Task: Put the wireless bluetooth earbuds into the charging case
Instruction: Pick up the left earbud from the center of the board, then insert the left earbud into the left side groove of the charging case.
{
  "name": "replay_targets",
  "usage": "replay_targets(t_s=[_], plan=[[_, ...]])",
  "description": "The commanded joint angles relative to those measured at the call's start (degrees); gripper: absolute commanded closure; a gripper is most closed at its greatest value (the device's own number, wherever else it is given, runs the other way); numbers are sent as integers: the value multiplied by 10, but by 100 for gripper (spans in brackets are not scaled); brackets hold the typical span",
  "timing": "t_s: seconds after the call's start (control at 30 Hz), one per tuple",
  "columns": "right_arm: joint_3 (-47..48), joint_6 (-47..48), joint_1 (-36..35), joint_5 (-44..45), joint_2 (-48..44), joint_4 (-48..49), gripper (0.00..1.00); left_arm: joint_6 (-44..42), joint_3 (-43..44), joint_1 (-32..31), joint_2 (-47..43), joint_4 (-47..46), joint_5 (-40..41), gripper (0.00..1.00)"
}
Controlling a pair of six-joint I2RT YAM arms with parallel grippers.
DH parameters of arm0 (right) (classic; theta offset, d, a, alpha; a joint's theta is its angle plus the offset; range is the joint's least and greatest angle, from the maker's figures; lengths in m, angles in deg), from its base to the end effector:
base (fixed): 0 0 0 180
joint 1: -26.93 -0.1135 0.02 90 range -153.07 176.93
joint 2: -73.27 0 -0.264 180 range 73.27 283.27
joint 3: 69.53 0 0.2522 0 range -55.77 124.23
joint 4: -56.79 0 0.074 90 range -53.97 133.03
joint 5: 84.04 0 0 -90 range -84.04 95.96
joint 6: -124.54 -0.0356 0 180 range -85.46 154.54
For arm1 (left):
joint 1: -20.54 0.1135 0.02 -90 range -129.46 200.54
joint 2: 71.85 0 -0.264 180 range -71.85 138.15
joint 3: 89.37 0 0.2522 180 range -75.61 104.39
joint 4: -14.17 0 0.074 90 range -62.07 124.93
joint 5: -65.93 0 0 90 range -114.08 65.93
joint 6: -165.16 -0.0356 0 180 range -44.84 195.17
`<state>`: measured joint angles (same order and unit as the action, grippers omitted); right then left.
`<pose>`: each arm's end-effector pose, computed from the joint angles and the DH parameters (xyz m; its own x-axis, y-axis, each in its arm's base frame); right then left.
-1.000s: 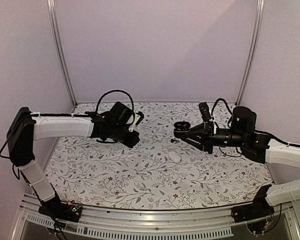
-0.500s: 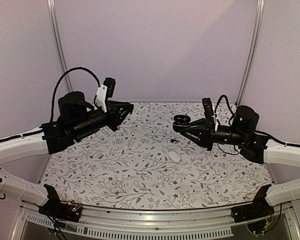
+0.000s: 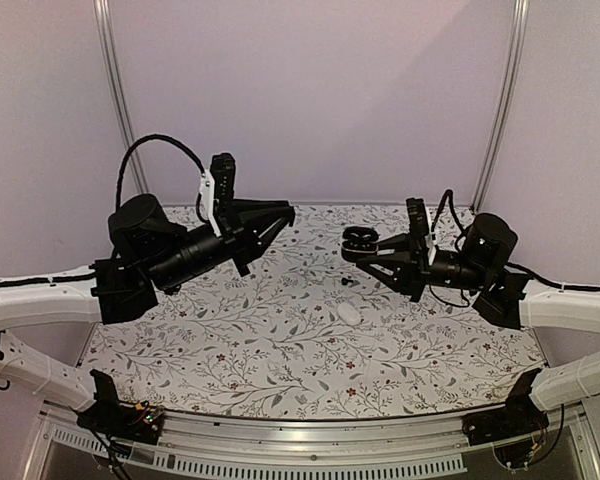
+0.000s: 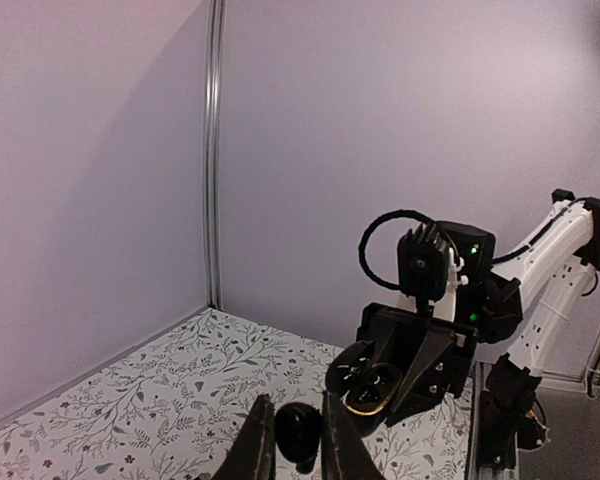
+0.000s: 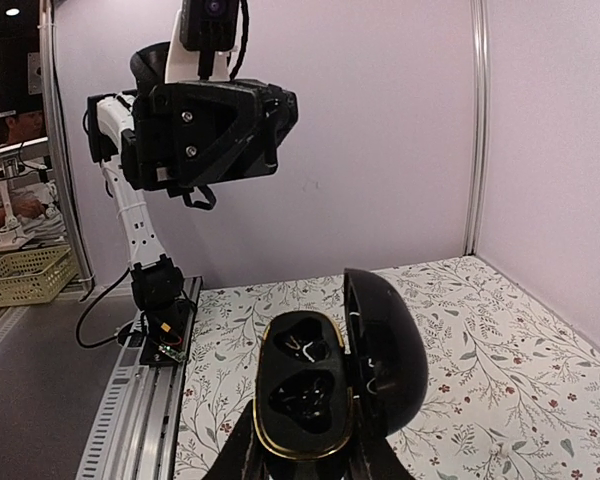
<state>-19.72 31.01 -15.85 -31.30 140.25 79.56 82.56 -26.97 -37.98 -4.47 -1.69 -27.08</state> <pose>0.1759 0.1921 0.2920 0.0110 0.0769 -0.9970 -0.9854 0.1705 0.0023 0.1432 -0.2375 0.3560 -0.0154 -0.2211 -0.9751 0.8840 0.4528 -0.1167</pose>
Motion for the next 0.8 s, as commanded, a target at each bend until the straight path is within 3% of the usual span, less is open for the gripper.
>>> replay_targets(t_s=[0.0, 0.77], plan=[[21, 23, -9, -10, 15, 23, 91, -25, 24, -22, 25, -41, -13, 88], [43, 139, -43, 31, 18, -6, 91, -45, 53, -55, 78, -52, -62, 88]])
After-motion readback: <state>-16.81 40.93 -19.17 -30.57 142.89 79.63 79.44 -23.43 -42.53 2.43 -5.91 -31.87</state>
